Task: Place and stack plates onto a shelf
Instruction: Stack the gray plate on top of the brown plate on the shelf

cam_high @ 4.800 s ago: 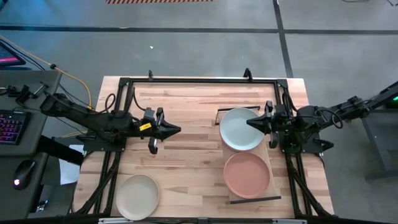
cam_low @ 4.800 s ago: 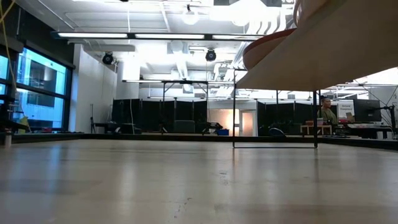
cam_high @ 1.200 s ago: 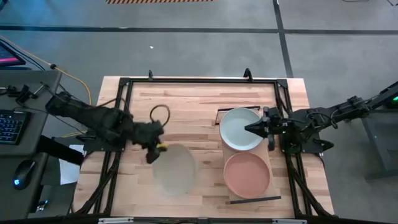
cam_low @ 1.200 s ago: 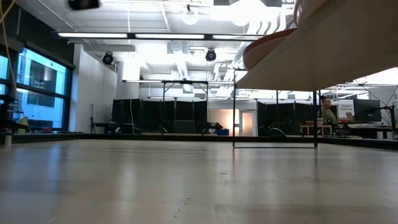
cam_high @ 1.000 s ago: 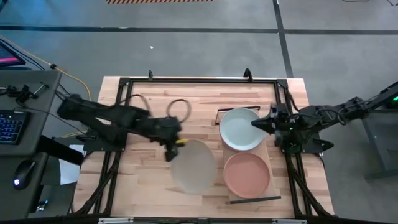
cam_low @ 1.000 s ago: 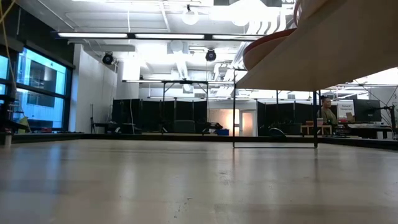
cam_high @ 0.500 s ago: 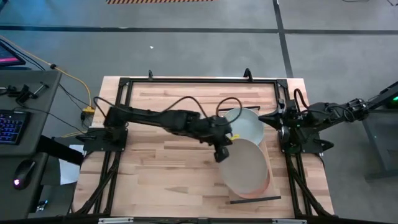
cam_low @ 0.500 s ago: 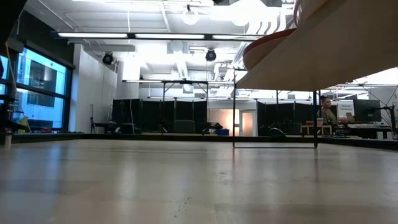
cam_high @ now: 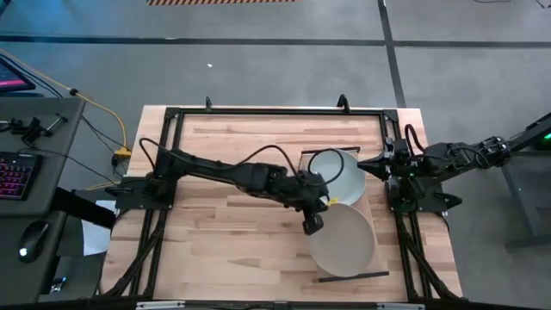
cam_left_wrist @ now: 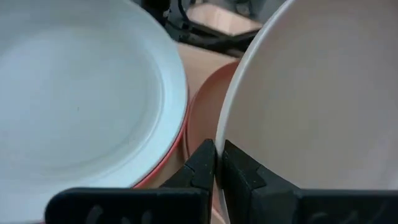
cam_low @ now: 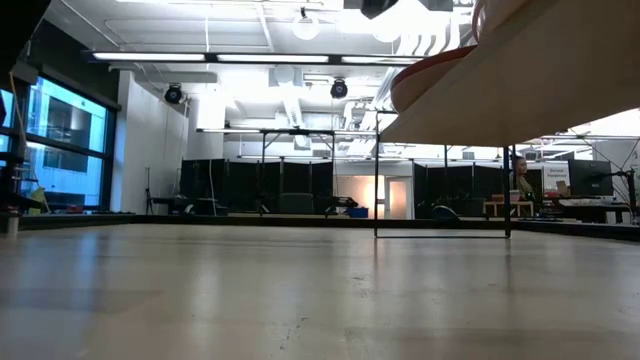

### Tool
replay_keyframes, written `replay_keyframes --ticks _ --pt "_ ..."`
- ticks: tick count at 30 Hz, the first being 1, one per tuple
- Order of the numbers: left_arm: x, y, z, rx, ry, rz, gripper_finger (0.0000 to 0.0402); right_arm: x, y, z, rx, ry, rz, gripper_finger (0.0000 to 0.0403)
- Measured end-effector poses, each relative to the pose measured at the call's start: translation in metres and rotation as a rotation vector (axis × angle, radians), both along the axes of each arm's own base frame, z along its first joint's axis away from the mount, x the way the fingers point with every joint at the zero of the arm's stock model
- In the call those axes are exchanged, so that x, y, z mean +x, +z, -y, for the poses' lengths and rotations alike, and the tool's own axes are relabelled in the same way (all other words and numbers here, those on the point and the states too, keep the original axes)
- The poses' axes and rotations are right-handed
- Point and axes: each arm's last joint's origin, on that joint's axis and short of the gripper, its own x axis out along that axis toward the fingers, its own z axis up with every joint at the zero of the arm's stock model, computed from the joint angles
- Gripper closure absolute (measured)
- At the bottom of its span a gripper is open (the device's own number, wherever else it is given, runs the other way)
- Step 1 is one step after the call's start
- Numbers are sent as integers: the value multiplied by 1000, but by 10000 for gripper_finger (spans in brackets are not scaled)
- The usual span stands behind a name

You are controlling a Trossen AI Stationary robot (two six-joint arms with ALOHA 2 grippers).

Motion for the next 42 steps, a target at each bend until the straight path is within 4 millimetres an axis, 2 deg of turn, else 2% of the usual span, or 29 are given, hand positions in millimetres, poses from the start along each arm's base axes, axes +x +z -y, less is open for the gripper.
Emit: replay_keyframes --ticks 5,14,21,24,29,32,37,42 --pt "1 2 1 -5 -50 21 373 0 0 0 0 -3 0 402" --pt "3 6 -2 -5 -61 56 312 0 0 1 6 -30 1 402" --pt "-12 40 -20 36 -66 152 291 0 0 1 21 -33 2 402" --pt "-21 49 -25 60 -106 143 291 0 0 1 26 -34 2 402" --pt "-53 76 -26 155 -172 140 291 0 -1 0 44 -29 0 402" --pt "-64 66 -18 191 -176 123 309 0 -1 0 45 -26 -1 402" --pt "-81 17 -5 177 -130 87 386 0 -1 0 43 -26 -4 402" --pt "-80 -37 7 43 -84 176 395 1 -2 0 34 -25 -13 402"
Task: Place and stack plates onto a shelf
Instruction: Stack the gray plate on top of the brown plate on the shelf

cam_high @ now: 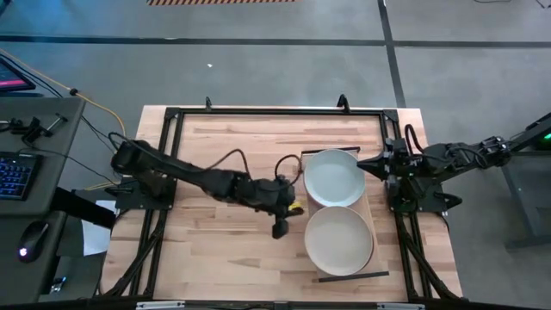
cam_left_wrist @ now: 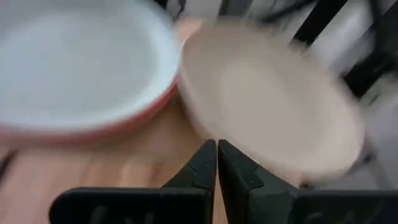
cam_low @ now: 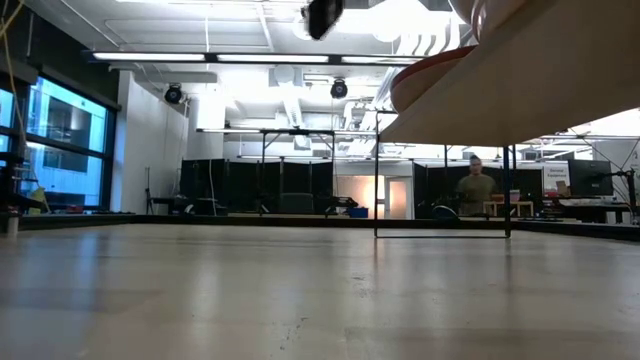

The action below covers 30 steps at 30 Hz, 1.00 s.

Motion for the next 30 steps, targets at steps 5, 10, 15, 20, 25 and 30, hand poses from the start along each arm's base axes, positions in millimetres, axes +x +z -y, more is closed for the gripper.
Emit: replay_keyframes --ticks 5,10,15,20,25,30 --pt "6 -24 12 -112 -3 128 400 2 -1 -1 -3 1 -10 402" --pt "8 -32 16 -95 -1 121 401 3 -2 -1 -8 1 -22 402" --pt "9 -34 15 -73 -7 121 401 5 -2 -2 -12 1 -28 402" --pt "10 -34 11 -58 -8 119 401 5 -2 -2 -11 1 -28 402" --pt "13 -37 8 -56 0 120 401 5 -2 -2 -11 1 -28 402" --pt "16 -40 7 -70 -19 128 401 5 -2 -2 -12 1 -28 402"
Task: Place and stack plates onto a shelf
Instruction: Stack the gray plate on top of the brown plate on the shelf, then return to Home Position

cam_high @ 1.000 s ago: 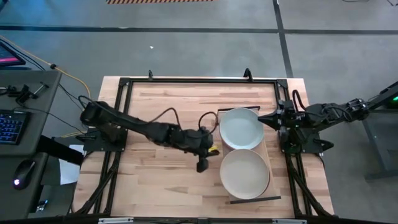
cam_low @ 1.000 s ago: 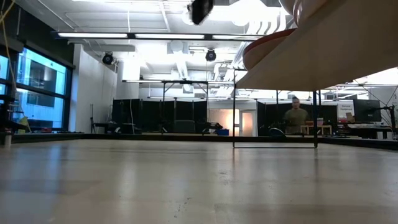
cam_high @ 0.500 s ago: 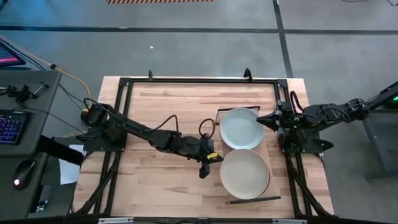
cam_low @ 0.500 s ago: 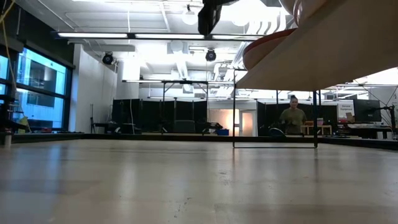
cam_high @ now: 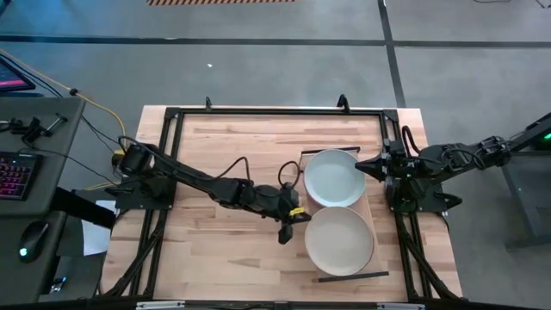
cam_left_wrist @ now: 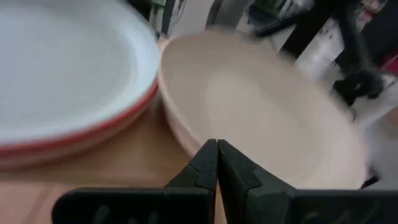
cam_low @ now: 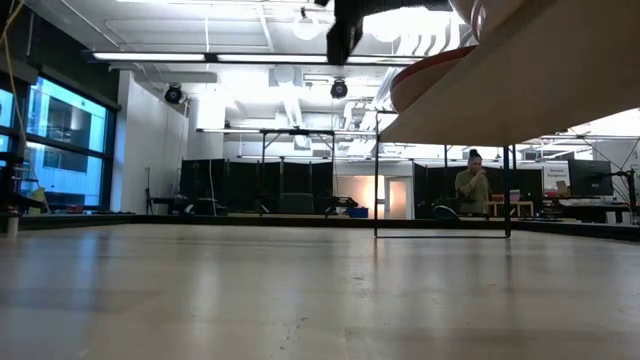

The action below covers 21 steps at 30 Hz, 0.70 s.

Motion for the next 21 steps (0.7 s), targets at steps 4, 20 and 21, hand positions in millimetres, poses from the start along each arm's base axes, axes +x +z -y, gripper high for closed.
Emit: replay_keyframes --ticks 4,20,21 --pt "5 -13 2 -19 -15 -22 401 0 0 0 0 0 0 402" --pt "-32 58 -31 80 -6 66 401 3 1 -1 3 -1 9 402" --pt "-39 70 -36 94 0 93 401 4 1 -2 2 -1 6 402"
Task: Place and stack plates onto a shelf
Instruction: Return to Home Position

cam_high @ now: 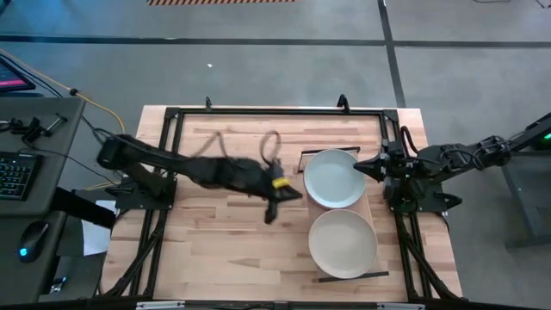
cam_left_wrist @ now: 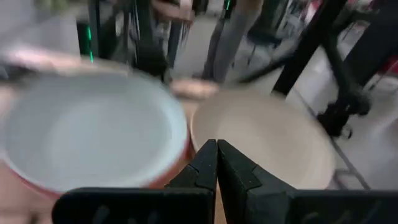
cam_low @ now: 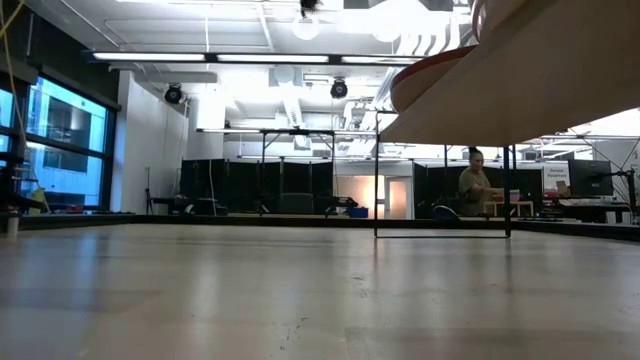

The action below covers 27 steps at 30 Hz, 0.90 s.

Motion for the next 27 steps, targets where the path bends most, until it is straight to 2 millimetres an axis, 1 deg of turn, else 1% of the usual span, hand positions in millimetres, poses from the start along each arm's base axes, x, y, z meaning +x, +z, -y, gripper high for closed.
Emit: replay_keyframes --ticks 2,3,5,6,8,11,14,17,21,27 --pt "-17 23 -7 29 -1 63 401 3 -1 -1 -1 0 -9 402" --pt "-27 30 -10 48 -2 88 401 5 -1 -2 0 -1 -14 402" --pt "-45 44 -16 65 2 175 401 9 -3 -3 -3 0 -27 402" --pt "-55 46 -19 64 6 200 401 11 -4 -4 -5 6 -37 402" --pt "-72 45 -24 49 20 255 401 15 -5 -6 -6 20 -50 402" --pt "-94 33 -33 14 44 277 401 19 -7 -8 -10 40 -65 402" --pt "-111 20 -39 -29 69 270 401 19 -6 -8 -10 42 -64 402" --pt "-123 15 -44 -57 85 299 401 17 -6 -7 -13 43 -57 402" --pt "-130 15 -46 -65 88 355 401 17 -1 -7 -40 51 -15 402" --pt "-131 13 -46 -58 88 361 401 17 3 -7 -65 57 25 402"
